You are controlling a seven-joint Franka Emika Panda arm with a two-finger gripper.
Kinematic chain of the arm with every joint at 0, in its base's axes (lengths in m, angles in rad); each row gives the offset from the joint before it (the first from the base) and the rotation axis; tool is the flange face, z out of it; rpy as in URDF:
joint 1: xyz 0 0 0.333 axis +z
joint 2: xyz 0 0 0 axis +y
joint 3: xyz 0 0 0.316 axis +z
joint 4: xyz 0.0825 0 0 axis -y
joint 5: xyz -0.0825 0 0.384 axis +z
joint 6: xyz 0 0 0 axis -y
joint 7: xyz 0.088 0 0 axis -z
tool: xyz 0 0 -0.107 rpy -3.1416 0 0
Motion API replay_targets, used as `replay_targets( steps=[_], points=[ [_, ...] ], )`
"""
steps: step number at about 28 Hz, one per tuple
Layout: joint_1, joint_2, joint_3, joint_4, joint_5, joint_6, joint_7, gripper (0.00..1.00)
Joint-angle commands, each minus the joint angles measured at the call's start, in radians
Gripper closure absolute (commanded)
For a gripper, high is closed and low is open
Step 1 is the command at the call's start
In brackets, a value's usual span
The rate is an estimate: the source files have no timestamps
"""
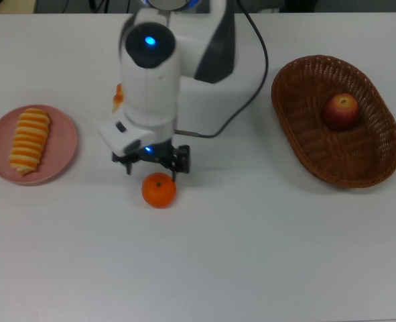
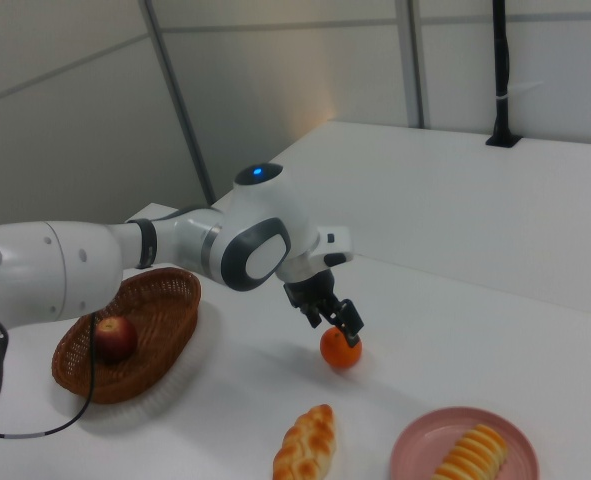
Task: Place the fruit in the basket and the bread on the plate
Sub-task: 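Move the gripper down onto the mandarin orange and close it, then carry the mandarin orange into the wicker basket beside the apple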
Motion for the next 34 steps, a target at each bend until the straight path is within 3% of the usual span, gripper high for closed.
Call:
replay_targets(
  steps=[1,9,10,12,13,21,27,34],
  points=[
    [0.002,0.05,0.015,0.028,0.012,0.038,0.03,0.0],
    [-0.003,0.131,0.015,0.073,0.012,0.089,0.031,0.01],
    [-0.003,0.134,0.015,0.073,0.01,0.094,0.03,0.11],
    [-0.004,0.134,0.016,0.073,0.01,0.1,0.031,0.52],
    [-0.004,0.134,0.015,0.073,0.01,0.101,0.031,1.0],
    [0.007,0.104,0.016,0.074,0.009,0.091,0.077,1.0],
    [0.094,-0.019,0.018,0.074,0.007,-0.042,0.12,1.0],
    [0.229,-0.062,0.004,0.085,0.007,-0.123,0.192,1.0]
  ],
)
